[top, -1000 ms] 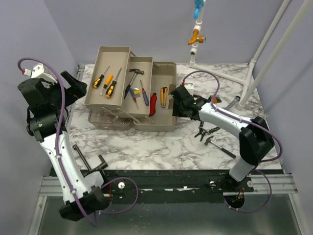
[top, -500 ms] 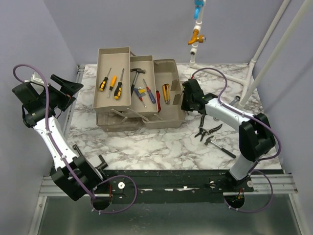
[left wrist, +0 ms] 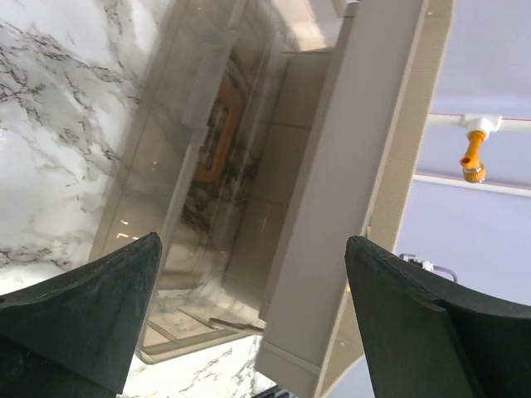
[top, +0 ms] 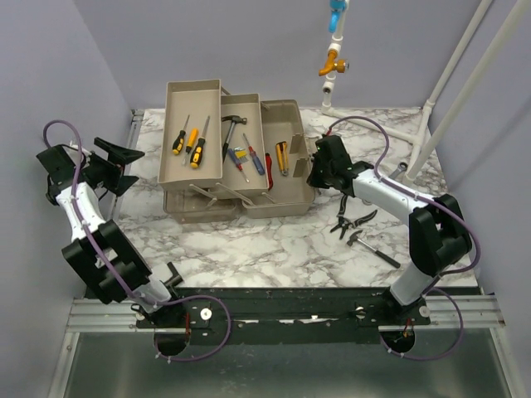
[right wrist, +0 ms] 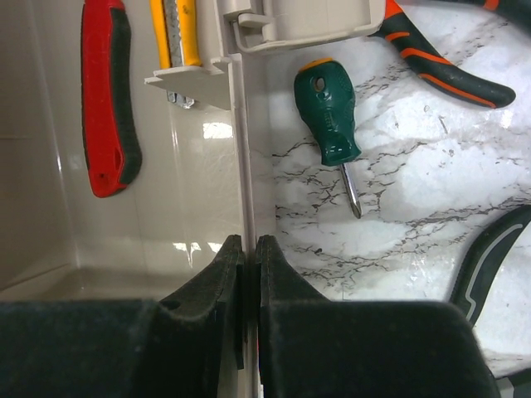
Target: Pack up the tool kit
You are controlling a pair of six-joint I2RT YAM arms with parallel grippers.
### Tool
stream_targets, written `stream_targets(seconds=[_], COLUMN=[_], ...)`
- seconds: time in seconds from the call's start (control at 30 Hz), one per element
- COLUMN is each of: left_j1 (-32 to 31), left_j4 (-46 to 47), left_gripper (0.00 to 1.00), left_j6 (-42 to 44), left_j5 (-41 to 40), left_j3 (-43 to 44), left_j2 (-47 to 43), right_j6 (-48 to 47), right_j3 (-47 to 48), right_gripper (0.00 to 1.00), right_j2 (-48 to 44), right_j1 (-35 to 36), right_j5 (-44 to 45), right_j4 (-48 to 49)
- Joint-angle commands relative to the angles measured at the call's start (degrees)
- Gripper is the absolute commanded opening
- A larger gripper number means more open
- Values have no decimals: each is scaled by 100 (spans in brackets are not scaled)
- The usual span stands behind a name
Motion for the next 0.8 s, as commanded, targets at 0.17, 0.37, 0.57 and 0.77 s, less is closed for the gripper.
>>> stream_targets(seconds=[0.17, 0.37, 0.57, 0.77], left_j1=[-465, -909, -1231, -1516], left_j4=[-1222, -1215, -1029, -1052], left_gripper=[89, 71, 64, 52], left_j6=[1275, 1872, 2357, 2563], left_j5=[-957, -1266, -1460, -1976], left_j3=[755, 707, 511, 473], left_j2=[1037, 1297, 1348, 1385], right_j6=[11, -37, -89, -101], right_j3=[-366, -424, -446, -473], right_gripper=[3, 3, 2, 2], right_j2=[-192, -237, -262, -291], right_j1=[-173, -173, -175, -173], right_j5=[-146, -285, -263, -263], right_j4=[227, 291, 291, 284])
